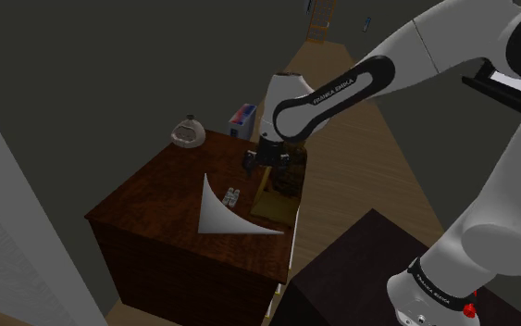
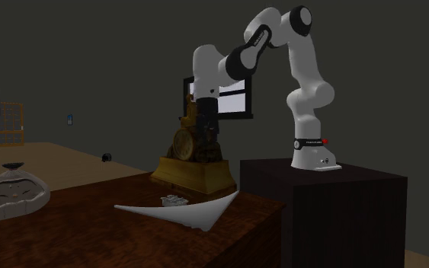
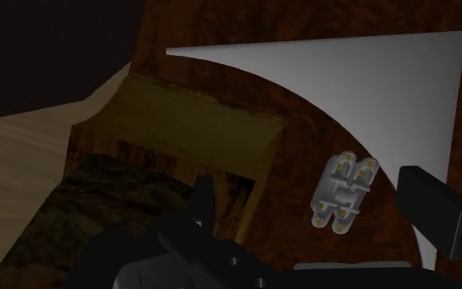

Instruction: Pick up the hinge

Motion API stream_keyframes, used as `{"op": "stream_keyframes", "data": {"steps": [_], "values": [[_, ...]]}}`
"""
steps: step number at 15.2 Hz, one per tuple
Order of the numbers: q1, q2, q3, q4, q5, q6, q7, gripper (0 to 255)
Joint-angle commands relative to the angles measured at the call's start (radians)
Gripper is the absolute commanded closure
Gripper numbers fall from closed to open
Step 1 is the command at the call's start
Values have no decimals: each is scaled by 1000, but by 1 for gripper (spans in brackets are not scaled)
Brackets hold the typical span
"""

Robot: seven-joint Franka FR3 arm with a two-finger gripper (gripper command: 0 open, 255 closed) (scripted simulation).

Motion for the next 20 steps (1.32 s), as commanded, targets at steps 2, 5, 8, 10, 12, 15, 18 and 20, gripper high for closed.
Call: {"op": "stream_keyframes", "data": {"steps": [2,5,8,10,12,15,18,20], "values": [[21,121,-23,86,-52,32,78,0],[51,242,-52,184,-91,53,147,0],[82,361,-84,293,-116,63,203,0],[101,440,-104,373,-126,63,235,0],[118,520,-122,459,-132,57,263,0],[130,586,-136,524,-135,58,281,0],[133,620,-140,537,-139,79,282,0],[136,643,-143,546,-141,93,283,0]]}}
